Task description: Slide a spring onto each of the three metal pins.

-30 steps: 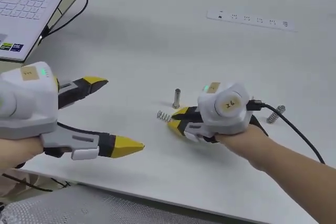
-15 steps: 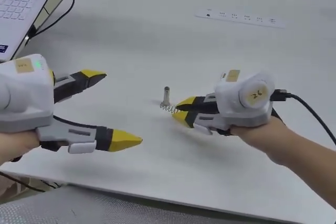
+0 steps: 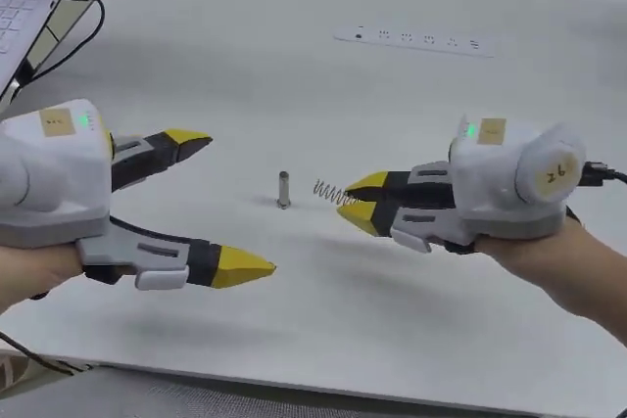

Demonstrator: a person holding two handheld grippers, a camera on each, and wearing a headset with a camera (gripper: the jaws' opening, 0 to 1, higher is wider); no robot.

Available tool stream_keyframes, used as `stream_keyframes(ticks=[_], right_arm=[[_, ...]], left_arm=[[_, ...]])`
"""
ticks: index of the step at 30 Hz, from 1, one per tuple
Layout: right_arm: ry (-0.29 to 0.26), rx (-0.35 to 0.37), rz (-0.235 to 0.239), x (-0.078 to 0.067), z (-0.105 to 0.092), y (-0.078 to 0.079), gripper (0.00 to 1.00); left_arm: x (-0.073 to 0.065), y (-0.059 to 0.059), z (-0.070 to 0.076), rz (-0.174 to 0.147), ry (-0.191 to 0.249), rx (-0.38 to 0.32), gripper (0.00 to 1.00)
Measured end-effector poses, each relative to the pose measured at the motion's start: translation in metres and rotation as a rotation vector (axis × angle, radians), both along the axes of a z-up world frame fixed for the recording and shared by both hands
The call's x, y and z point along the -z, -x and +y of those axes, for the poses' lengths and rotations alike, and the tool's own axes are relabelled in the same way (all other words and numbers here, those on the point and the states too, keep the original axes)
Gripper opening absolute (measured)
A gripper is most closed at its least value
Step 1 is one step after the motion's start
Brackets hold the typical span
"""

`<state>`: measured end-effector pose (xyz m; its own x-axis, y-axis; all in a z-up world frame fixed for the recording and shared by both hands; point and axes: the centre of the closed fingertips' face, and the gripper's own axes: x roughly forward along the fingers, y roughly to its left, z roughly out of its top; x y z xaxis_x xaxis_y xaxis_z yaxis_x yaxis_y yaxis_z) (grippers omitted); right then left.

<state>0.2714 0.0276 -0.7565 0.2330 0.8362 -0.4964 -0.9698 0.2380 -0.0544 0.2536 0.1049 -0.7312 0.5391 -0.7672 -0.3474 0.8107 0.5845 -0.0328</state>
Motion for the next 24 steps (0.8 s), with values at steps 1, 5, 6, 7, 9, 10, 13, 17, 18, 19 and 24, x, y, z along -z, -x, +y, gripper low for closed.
stream_keyframes(ticks=[1, 5, 6, 7, 9, 10, 13, 17, 18, 19, 24], right_arm=[[0.008, 0.007, 0.001, 0.001, -0.005, -0.001, 0.08], [0.021, 0.019, -0.001, 0.001, -0.017, -0.002, 0.08], [0.021, 0.019, -0.001, 0.0, -0.02, -0.001, 0.08], [0.021, 0.018, 0.0, -0.001, -0.021, 0.0, 0.08], [0.03, 0.006, -0.001, -0.002, -0.024, 0.002, 0.08], [0.038, -0.009, -0.005, -0.002, -0.024, 0.004, 0.08], [0.049, -0.032, -0.014, -0.003, -0.024, 0.008, 0.08], [0.068, -0.071, -0.022, -0.001, -0.021, 0.015, 0.08], [0.071, -0.082, -0.022, 0.0, -0.02, 0.017, 0.08], [0.073, -0.089, -0.025, 0.0, -0.019, 0.018, 0.08], [0.073, -0.127, -0.035, -0.001, -0.014, 0.025, 0.08]], left_arm=[[0.0, 0.0, -0.002, -0.001, 0.002, 0.004, 0.95], [-0.001, 0.0, -0.01, -0.004, 0.004, 0.034, 0.94], [-0.001, 0.0, -0.012, -0.003, -0.002, 0.05, 0.94], [-0.001, 0.0, -0.013, -0.006, -0.004, 0.054, 0.94], [-0.002, -0.001, -0.015, -0.008, 0.002, 0.062, 0.93], [-0.003, -0.002, -0.017, -0.009, 0.01, 0.064, 0.92], [-0.005, -0.002, -0.023, -0.006, 0.03, 0.081, 0.86], [0.001, 0.005, -0.034, 0.014, 0.025, 0.142, 0.78], [0.004, 0.007, -0.037, 0.019, 0.023, 0.155, 0.77], [0.006, 0.007, -0.038, 0.023, 0.019, 0.163, 0.74], [0.007, 0.009, -0.046, 0.048, 0.053, 0.193, 0.62]])
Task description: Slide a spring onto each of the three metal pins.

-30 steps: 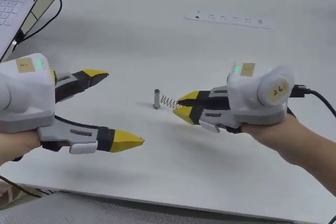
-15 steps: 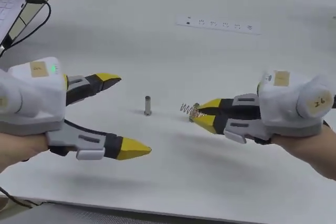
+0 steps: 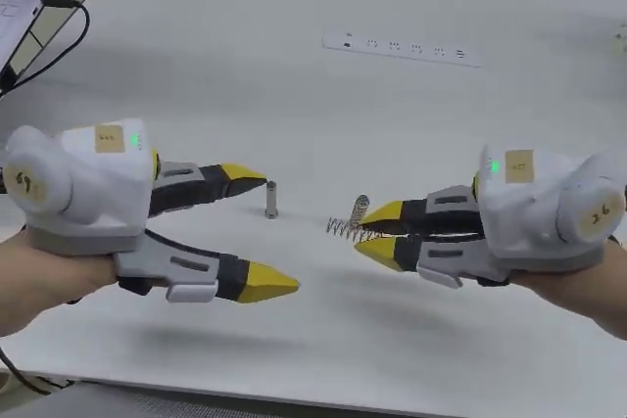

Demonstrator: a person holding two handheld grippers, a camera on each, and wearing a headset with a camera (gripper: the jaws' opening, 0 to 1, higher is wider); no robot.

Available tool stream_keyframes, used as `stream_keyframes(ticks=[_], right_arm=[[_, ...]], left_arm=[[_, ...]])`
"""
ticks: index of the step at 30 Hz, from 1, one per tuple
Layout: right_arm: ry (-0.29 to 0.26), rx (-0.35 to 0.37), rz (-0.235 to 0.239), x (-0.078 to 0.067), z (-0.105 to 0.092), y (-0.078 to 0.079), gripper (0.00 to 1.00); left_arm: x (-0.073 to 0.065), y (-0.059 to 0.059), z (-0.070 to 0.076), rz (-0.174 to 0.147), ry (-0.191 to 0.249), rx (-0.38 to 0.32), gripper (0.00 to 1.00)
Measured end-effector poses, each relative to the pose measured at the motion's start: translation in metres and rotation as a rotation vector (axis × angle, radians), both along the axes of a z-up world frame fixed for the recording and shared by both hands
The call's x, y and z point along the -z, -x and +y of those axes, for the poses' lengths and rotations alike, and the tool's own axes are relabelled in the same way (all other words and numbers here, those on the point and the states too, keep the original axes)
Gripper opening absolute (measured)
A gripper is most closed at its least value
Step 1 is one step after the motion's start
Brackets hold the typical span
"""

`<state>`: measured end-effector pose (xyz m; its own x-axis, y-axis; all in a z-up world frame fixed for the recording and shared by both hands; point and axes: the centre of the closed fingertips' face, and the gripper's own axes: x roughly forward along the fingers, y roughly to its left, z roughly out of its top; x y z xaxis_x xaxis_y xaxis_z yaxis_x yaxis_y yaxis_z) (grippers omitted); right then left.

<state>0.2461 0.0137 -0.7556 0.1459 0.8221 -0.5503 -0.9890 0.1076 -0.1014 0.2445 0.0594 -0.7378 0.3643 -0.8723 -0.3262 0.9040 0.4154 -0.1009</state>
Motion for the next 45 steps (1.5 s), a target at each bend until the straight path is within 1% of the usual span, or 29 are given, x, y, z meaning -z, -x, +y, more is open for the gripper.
stream_keyframes(ticks=[1, 4, 7, 8, 10, 12, 14, 15, 20, 24, 27, 29, 32, 37, 40, 43, 45], right_arm=[[-0.001, -0.009, 0.0, 0.0, 0.001, 0.002, 0.08], [0.001, -0.024, -0.006, 0.0, 0.003, 0.005, 0.08], [0.006, -0.034, -0.01, 0.001, 0.003, 0.006, 0.08], [0.007, -0.038, -0.011, 0.001, 0.002, 0.007, 0.08], [0.014, -0.044, -0.014, 0.002, 0.001, 0.008, 0.08], [0.017, -0.045, -0.017, 0.002, 0.0, 0.008, 0.08], [0.017, -0.046, -0.017, 0.002, 0.0, 0.009, 0.08], [0.015, -0.047, -0.017, 0.002, 0.0, 0.009, 0.08], [0.008, -0.051, -0.013, 0.003, 0.002, 0.011, 0.08], [-0.005, -0.052, -0.003, 0.003, 0.002, 0.013, 0.08], [-0.027, -0.038, 0.024, 0.002, 0.001, 0.012, 0.08], [-0.024, -0.04, 0.02, 0.001, 0.001, 0.011, 0.08], [-0.031, -0.045, 0.019, -0.002, 0.001, 0.01, 0.08], [-0.024, -0.079, 0.008, -0.003, 0.002, 0.013, 0.08], [-0.024, -0.091, 0.009, -0.003, 0.002, 0.015, 0.08], [-0.029, -0.096, 0.02, -0.002, 0.001, 0.017, 0.08], [-0.032, -0.096, 0.024, -0.002, 0.001, 0.018, 0.08]], left_arm=[[-0.001, -0.001, -0.002, 0.006, 0.01, 0.004, 0.6], [0.001, -0.003, -0.006, 0.005, 0.011, 0.014, 0.54], [0.002, 0.0, -0.014, 0.017, 0.021, 0.044, 0.48], [0.004, 0.003, -0.018, 0.022, 0.012, 0.069, 0.45], [0.005, 0.004, -0.024, 0.022, 0.003, 0.096, 0.39], [0.005, 0.005, -0.029, 0.031, 0.01, 0.115, 0.32], [0.005, 0.004, -0.033, 0.026, 0.014, 0.121, 0.29], [0.004, 0.004, -0.035, 0.03, 0.018, 0.126, 0.26], [0.005, 0.006, -0.039, 0.031, 0.025, 0.144, 0.19], [0.006, 0.005, -0.04, 0.036, 0.034, 0.147, 0.15], [0.006, 0.004, -0.04, 0.041, 0.047, 0.14, 0.15], [0.006, 0.004, -0.04, 0.054, 0.064, 0.135, 0.13], [0.006, 0.005, -0.043, 0.064, 0.079, 0.14, 0.11], [0.006, 0.007, -0.048, 0.064, 0.089, 0.152, 0.1], [0.006, 0.007, -0.05, 0.064, 0.092, 0.156, 0.08], [0.007, 0.008, -0.051, 0.072, 0.101, 0.156, 0.06], [0.007, 0.008, -0.051, 0.07, 0.102, 0.157, 0.06]])
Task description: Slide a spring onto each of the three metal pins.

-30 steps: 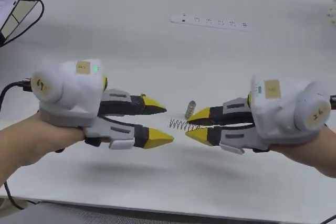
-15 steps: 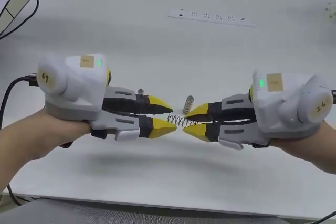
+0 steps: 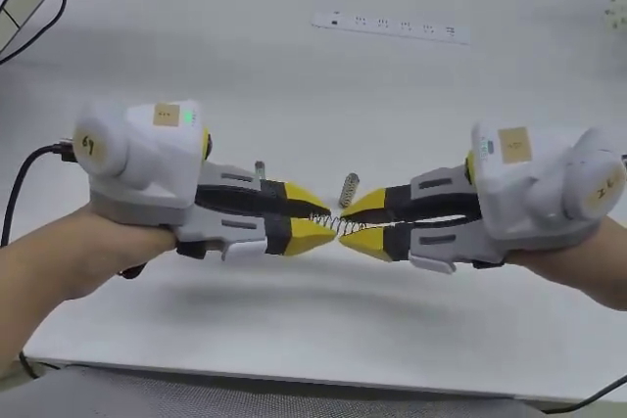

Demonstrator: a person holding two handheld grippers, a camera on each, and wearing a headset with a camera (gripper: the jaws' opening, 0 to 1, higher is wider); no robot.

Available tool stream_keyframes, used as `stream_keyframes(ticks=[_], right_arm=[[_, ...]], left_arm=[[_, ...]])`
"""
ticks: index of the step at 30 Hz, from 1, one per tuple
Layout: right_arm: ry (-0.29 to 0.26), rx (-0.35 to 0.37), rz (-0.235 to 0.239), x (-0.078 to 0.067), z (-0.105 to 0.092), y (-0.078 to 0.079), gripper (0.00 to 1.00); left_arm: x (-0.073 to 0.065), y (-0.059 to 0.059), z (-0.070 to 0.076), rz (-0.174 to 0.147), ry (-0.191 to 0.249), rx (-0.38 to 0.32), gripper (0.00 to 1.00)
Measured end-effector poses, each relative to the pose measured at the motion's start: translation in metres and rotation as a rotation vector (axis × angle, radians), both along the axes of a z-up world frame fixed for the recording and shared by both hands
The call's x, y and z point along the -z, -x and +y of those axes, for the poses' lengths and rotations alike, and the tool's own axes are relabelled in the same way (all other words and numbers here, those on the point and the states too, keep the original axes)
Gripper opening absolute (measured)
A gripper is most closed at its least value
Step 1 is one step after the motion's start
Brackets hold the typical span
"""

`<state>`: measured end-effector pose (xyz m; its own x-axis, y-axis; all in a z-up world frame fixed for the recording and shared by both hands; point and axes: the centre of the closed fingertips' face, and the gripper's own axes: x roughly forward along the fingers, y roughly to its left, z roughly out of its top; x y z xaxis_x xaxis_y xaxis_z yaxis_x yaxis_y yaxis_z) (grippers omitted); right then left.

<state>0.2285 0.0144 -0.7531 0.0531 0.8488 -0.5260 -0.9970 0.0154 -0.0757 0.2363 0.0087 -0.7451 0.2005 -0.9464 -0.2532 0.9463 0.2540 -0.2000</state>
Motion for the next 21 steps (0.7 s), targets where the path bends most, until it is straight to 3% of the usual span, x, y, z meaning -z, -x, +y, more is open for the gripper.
stream_keyframes(ticks=[9, 21], right_arm=[[-0.011, 0.004, 0.007, -0.0016, -0.0008, 0.0, 0.08], [-0.025, 0.0, 0.018, -0.0081, -0.002, 0.0007, 0.08]], left_arm=[[-0.0022, 0.0023, -0.0009, 0.012, 0.015, -0.006, 0.09], [-0.0039, 0.0027, -0.0025, -0.013, -0.001, 0.006, 0.07]])
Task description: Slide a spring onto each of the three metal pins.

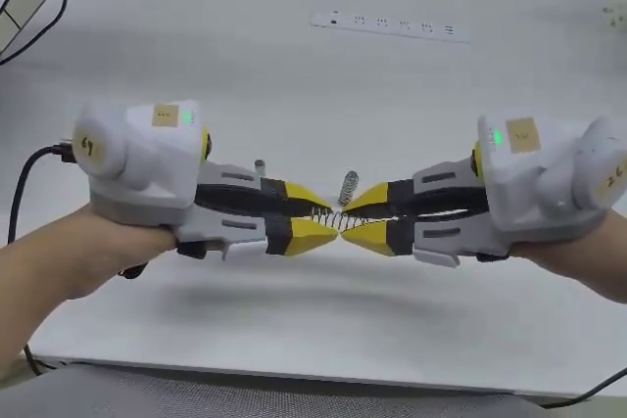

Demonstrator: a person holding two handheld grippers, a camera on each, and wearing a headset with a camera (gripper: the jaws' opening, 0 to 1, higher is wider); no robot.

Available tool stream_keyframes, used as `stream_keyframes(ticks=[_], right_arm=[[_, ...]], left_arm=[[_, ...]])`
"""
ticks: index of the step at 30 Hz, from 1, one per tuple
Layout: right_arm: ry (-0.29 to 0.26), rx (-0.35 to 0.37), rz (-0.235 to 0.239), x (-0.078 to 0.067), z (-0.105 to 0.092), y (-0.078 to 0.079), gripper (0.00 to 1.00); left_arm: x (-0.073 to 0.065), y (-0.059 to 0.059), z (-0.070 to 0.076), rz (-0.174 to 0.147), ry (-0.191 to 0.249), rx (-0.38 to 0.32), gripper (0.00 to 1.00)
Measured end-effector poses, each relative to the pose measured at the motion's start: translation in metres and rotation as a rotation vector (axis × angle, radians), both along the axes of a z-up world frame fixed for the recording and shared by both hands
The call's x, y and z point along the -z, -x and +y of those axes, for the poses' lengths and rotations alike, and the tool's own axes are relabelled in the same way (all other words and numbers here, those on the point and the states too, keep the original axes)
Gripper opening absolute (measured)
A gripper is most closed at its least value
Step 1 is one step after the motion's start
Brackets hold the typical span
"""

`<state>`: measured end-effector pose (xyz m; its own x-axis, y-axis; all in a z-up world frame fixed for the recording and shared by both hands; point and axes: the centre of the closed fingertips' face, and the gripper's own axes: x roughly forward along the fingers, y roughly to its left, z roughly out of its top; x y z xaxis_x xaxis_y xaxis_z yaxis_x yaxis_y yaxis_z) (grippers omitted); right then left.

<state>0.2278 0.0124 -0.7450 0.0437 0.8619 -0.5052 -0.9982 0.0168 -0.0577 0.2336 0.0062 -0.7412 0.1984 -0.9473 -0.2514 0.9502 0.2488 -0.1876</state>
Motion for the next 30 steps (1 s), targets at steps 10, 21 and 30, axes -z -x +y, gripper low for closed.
stream_keyframes(ticks=[10, 21, 30], right_arm=[[-0.011, -0.001, 0.031, -0.0006, 0.0003, 0.0032, 0.08], [-0.008, 0.001, 0.044, 0.0005, -0.0005, 0.0047, 0.08], [0.003, 0.006, 0.04, 0.0009, -0.0024, 0.004, 0.08]], left_arm=[[-0.0029, 0.0037, -0.001, -0.017, -0.025, 0.014, 0.05], [-0.0035, 0.006, -0.0014, -0.01, -0.018, 0.017, 0.04], [-0.0059, 0.0062, -0.0027, -0.013, -0.01, 0.023, 0.02]])
